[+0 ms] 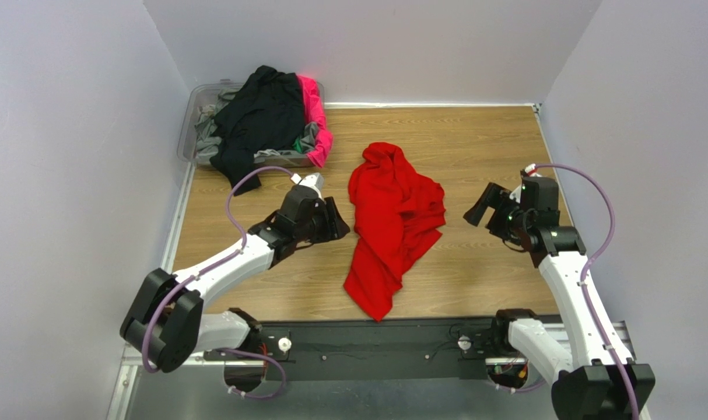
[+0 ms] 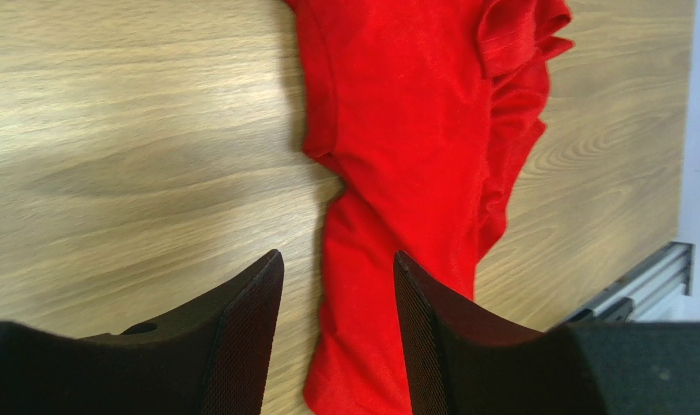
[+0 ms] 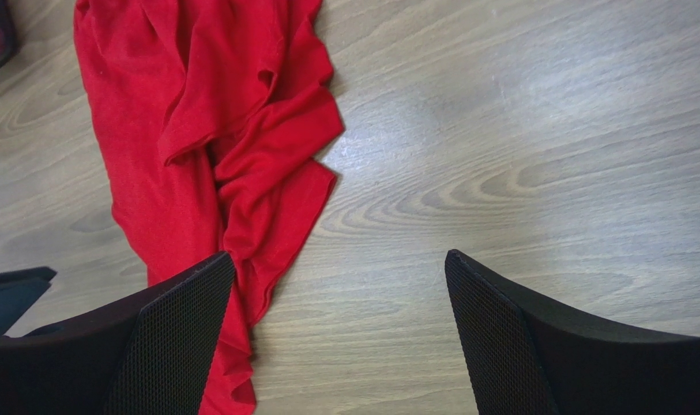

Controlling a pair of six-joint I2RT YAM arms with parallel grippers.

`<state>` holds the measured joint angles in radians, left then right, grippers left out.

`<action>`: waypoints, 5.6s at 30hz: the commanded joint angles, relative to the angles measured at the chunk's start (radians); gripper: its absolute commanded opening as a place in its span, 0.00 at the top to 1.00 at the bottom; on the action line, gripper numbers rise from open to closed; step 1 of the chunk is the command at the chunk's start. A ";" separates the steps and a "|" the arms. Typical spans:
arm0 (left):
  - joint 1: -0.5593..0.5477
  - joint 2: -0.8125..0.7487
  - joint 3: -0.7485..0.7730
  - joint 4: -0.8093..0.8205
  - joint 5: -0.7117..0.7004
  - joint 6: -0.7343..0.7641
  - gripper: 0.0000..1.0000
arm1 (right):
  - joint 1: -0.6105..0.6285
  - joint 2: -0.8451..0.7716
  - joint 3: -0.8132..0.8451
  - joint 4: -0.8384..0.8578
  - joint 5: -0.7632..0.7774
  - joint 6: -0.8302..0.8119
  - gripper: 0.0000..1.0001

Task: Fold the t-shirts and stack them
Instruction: Move the tshirt to the center of the board, then flatten the tshirt out

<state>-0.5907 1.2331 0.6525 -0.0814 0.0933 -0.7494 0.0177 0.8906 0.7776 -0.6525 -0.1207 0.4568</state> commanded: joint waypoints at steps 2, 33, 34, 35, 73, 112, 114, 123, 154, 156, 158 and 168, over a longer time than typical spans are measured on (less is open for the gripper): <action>-0.004 0.066 0.018 0.155 0.089 -0.039 0.42 | 0.001 0.025 -0.023 -0.001 -0.051 0.034 0.03; -0.078 0.468 0.465 0.143 0.240 0.035 0.48 | 0.241 0.399 -0.064 0.192 0.023 0.103 0.05; -0.086 0.505 0.492 0.123 0.246 0.041 0.48 | 0.246 0.415 -0.055 0.198 0.027 0.105 0.06; -0.092 0.522 0.518 0.108 0.246 0.048 0.48 | 0.251 0.427 -0.051 0.198 0.033 0.105 0.06; -0.146 0.718 0.736 -0.175 0.062 0.246 0.54 | 0.274 0.634 -0.024 0.341 0.030 0.040 0.72; -0.152 0.818 0.855 -0.123 0.086 0.285 1.00 | 0.274 0.604 -0.072 0.338 0.027 0.022 0.99; -0.147 0.798 0.874 -0.133 0.074 0.286 1.00 | 0.274 0.591 -0.067 0.330 0.033 0.019 0.99; -0.060 0.626 1.013 -0.185 0.022 0.285 1.00 | 0.274 0.479 0.058 0.189 0.206 -0.041 0.99; 0.131 0.016 1.290 -0.247 -0.130 0.288 1.00 | 0.271 0.279 1.069 -0.072 0.707 -0.346 0.99; 0.131 -0.065 1.264 -0.215 -0.167 0.253 1.00 | 0.271 0.257 1.118 -0.065 0.716 -0.371 0.99; 0.131 -0.134 1.238 -0.186 -0.173 0.222 1.00 | 0.271 0.237 1.150 -0.062 0.731 -0.389 0.99; 0.131 -0.167 1.288 -0.143 -0.173 0.189 1.00 | 0.271 0.264 1.203 -0.053 0.802 -0.448 0.99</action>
<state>-0.4641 1.0164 1.9465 -0.2405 -0.0528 -0.5476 0.2825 1.1065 2.0258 -0.6926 0.6132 0.0471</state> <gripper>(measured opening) 0.008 0.010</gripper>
